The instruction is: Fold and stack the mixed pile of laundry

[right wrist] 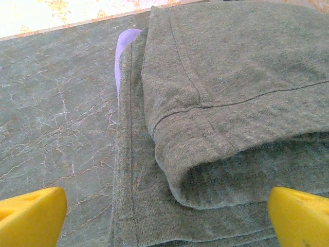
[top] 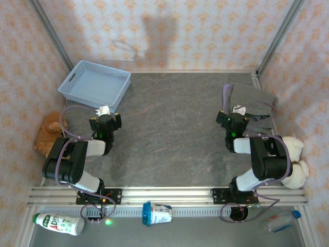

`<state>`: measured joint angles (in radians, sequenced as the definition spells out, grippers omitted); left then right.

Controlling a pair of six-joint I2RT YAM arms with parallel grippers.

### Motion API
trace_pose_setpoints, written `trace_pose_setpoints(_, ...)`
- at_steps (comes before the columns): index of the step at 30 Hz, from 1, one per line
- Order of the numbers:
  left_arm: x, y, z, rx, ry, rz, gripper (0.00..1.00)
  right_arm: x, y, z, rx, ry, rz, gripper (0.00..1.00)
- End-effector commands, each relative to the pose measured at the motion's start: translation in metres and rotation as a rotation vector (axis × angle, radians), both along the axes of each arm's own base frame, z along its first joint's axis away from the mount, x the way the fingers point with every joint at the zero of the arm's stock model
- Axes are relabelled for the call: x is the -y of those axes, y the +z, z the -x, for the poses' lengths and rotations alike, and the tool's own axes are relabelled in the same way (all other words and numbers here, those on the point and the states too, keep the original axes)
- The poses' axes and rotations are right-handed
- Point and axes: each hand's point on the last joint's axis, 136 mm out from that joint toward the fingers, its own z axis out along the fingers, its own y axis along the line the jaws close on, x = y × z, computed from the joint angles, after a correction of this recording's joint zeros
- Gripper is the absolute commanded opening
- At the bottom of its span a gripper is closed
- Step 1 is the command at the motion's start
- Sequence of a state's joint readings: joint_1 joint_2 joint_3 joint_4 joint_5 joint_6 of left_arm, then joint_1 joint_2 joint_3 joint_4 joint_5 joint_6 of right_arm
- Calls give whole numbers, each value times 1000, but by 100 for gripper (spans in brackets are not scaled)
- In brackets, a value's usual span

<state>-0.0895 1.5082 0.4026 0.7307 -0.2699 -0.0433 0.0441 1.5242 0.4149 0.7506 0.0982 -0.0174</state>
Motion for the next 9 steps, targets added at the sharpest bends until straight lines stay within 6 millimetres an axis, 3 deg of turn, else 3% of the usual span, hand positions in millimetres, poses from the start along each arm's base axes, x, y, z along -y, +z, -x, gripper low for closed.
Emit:
trace_pose_setpoints(1, -8, 17, -4, 59, 34, -18, 100, 6, 9, -2, 37, -25, 20, 99)
trace_pose_setpoints(9, -7, 16, -4, 54, 31, -17, 100, 5, 9, -2, 40, -19, 19, 99)
